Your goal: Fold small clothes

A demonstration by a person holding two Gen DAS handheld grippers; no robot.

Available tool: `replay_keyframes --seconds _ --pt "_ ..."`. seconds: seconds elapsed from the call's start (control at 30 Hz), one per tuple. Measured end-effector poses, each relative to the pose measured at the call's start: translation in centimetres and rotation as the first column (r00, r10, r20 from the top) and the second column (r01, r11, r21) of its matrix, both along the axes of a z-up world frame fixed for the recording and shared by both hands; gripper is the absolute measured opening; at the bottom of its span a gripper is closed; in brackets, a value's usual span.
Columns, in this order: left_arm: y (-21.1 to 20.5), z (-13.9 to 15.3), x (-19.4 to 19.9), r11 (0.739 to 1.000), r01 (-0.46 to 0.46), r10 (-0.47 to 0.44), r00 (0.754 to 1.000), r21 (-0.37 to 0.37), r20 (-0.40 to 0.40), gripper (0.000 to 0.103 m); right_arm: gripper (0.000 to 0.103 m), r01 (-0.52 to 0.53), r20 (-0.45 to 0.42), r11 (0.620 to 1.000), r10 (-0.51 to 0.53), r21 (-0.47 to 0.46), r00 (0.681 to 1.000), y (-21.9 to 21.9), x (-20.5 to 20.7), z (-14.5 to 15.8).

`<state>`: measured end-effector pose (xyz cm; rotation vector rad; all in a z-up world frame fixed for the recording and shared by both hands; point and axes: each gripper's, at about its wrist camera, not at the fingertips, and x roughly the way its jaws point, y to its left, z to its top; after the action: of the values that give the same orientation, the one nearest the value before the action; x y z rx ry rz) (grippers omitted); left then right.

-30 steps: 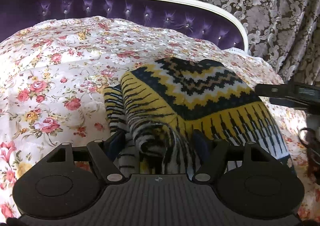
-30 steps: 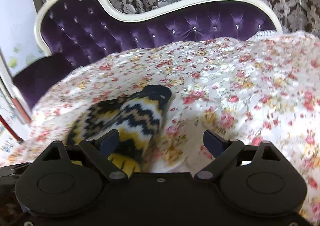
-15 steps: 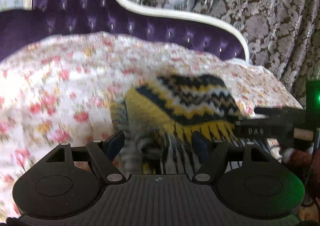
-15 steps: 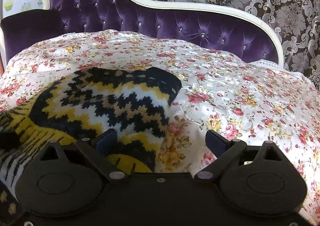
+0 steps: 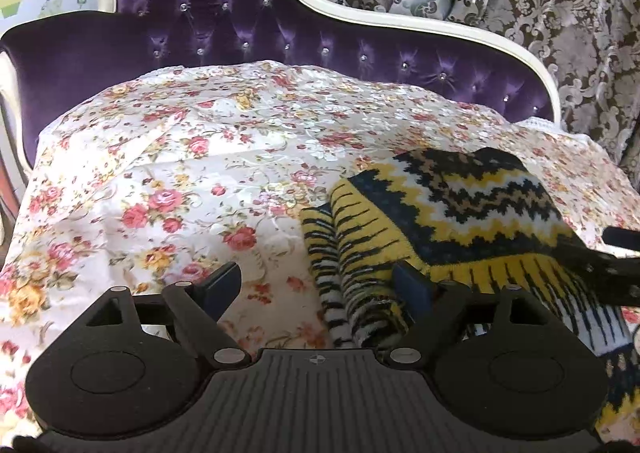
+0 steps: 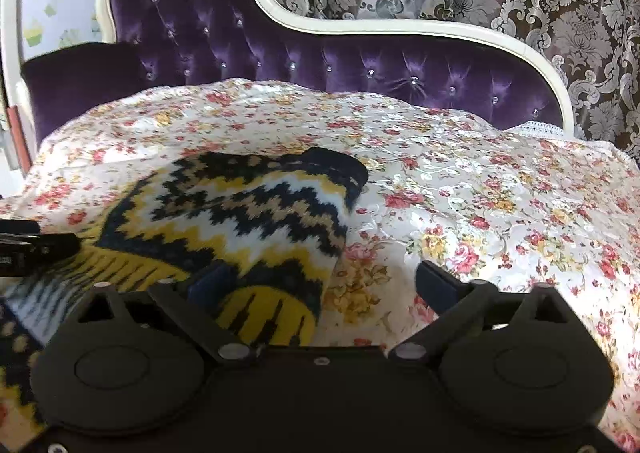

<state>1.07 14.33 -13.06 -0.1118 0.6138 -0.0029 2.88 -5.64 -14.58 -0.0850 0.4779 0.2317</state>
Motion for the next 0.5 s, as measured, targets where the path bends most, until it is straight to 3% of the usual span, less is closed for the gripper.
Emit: replay_keyframes --seconds 0.33,0.5 --pt "-0.4 1.4 -3.0 1.000 0.006 -0.006 1.000 -0.014 0.029 0.082 0.103 -0.067 -0.062 0.996 0.070 0.051 0.996 0.2 -4.2 -0.2" --pt "-1.7 3.2 -5.4 0.999 0.010 -0.012 0.998 0.039 0.069 0.082 0.103 -0.096 -0.033 0.989 0.100 0.111 0.994 -0.1 -6.6 0.9"
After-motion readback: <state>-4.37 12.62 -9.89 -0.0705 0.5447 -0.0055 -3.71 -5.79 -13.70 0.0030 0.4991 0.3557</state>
